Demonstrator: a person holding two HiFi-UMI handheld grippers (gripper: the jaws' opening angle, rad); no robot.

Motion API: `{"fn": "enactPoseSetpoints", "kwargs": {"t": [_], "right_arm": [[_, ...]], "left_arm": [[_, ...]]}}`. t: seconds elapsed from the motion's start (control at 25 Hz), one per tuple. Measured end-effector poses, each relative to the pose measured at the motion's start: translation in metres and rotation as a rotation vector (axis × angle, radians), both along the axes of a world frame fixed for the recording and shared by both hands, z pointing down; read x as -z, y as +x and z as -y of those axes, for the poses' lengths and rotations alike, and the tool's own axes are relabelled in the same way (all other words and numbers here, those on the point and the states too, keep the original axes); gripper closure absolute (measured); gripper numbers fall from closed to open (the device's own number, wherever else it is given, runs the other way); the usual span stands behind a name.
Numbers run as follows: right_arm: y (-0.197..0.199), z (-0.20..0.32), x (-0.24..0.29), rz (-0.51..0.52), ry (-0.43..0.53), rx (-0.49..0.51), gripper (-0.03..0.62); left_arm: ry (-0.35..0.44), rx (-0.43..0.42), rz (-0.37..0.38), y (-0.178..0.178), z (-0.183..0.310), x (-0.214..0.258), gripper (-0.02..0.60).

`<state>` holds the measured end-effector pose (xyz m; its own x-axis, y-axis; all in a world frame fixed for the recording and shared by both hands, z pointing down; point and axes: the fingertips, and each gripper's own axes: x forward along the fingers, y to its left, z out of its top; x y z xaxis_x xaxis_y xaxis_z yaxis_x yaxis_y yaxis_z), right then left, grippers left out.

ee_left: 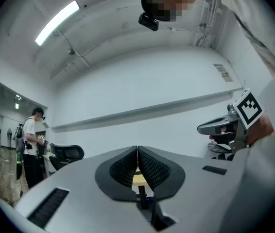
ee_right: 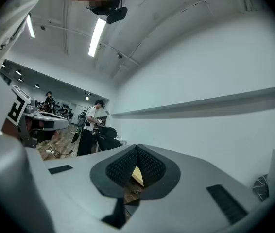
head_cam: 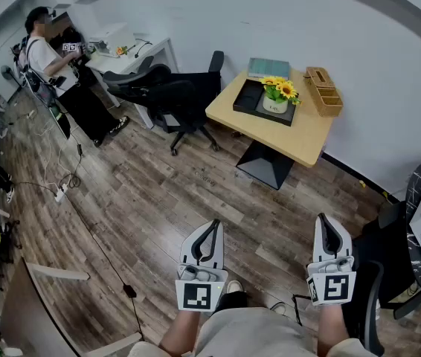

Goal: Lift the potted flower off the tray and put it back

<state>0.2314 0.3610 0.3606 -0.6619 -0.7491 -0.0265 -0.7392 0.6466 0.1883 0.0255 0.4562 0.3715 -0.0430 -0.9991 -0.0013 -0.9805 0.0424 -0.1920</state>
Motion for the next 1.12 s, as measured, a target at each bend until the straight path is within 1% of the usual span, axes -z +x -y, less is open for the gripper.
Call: {"fn": "enactPoseSetpoints", "kwargs": {"t": [0.12, 0.24, 0.28, 0.36, 0.52, 0.64, 0.88, 0.96, 1.0, 1.04, 1.12], "right_arm": [[0.023, 0.001, 0.004, -0.010, 0.003, 0.020, 0.577], [0.042, -0.003, 0.006, -0.001, 0.003, 0.032, 0.577], [0.046, -0.005, 0.007, 0.004, 0.003, 0.036, 0.577], [0.049, -0.011, 0.009, 0.006, 0.008, 0.046, 0.577], [0.055, -0.018, 0.009, 0.017, 0.006, 0.050, 0.577], [0.057, -0.019, 0.007, 0.019, 0.000, 0.054, 0.577], [0.055, -0.024, 0.004, 0.017, -0.010, 0.069, 0.577], [0.054, -0.025, 0.004, 0.022, -0.012, 0.074, 0.576], [0.054, -0.025, 0.004, 0.028, -0.013, 0.077, 0.574], [0.053, -0.024, 0.004, 0.031, -0.015, 0.078, 0.555], [0.049, -0.024, 0.004, 0.034, -0.015, 0.085, 0.469]], "left_arm": [[0.010, 0.027, -0.018, 0.024, 0.000, 0.003, 0.571], [-0.005, 0.016, 0.000, 0.049, -0.003, 0.002, 0.571], [-0.006, 0.018, -0.007, 0.053, -0.004, 0.003, 0.571], [0.000, 0.031, -0.028, 0.059, -0.010, 0.004, 0.571], [-0.015, 0.046, -0.009, 0.067, -0.019, 0.001, 0.571], [-0.009, 0.053, -0.027, 0.072, -0.021, 0.000, 0.571], [-0.020, 0.066, -0.039, 0.068, -0.026, -0.003, 0.563], [-0.027, 0.066, -0.043, 0.068, -0.025, -0.005, 0.486], [-0.025, 0.064, -0.044, 0.067, -0.025, -0.005, 0.466], [-0.022, 0.061, -0.043, 0.067, -0.024, -0.005, 0.443], [-0.024, 0.056, -0.042, 0.065, -0.023, -0.005, 0.410]]}}
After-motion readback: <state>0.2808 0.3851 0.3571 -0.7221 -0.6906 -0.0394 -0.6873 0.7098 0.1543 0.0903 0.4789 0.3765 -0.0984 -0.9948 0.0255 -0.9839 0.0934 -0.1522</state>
